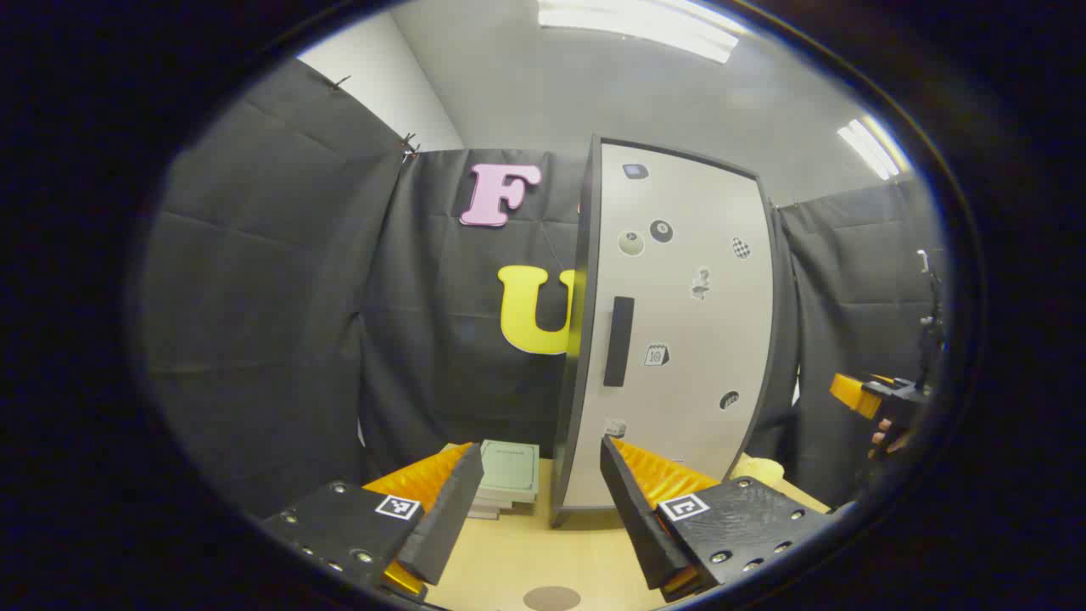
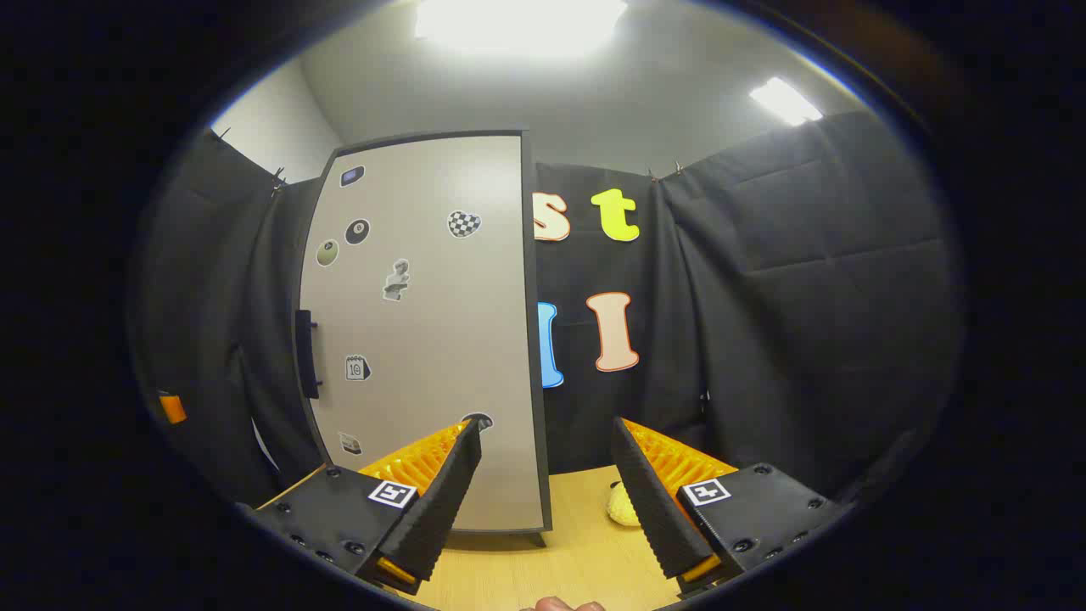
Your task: Open the cabinet door with the right hand, grasp the bottle in the cabinet with the left hand and place it on the coaster, then close the cabinet door with the right hand.
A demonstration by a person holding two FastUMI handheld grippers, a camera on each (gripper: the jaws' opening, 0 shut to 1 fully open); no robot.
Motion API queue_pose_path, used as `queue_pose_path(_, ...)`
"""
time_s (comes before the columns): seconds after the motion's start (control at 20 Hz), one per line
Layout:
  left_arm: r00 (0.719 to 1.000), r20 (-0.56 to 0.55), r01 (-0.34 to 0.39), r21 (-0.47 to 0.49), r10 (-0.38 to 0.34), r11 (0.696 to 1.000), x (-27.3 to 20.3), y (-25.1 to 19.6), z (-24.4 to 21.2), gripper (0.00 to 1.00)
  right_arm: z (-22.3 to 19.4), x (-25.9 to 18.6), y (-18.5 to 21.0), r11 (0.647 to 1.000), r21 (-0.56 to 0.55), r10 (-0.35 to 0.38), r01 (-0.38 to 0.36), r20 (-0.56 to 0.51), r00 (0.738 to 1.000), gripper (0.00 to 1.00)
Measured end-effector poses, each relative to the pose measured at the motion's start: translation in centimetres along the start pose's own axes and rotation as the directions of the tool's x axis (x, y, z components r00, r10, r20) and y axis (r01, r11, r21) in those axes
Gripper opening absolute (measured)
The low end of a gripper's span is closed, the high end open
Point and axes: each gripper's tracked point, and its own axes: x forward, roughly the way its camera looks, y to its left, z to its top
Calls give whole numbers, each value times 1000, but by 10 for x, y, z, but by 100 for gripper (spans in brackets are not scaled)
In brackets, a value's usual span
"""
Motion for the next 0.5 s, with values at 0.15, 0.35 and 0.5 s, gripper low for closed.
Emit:
queue_pose_path(0.15,999,-35,-18,29,19,999,-6,-1,-23,83,-3,-3,10,1000,-6,14,-14,2,1000,98)
queue_pose_path(0.35,999,-52,14,43,-12,999,-11,-15,-32,84,-10,-7,17,1000,-6,24,-24,-14,1000,98)
queue_pose_path(0.5,999,-45,25,42,-23,999,-11,-17,-30,84,-14,-9,22,1000,8,23,-23,-21,1000,98)
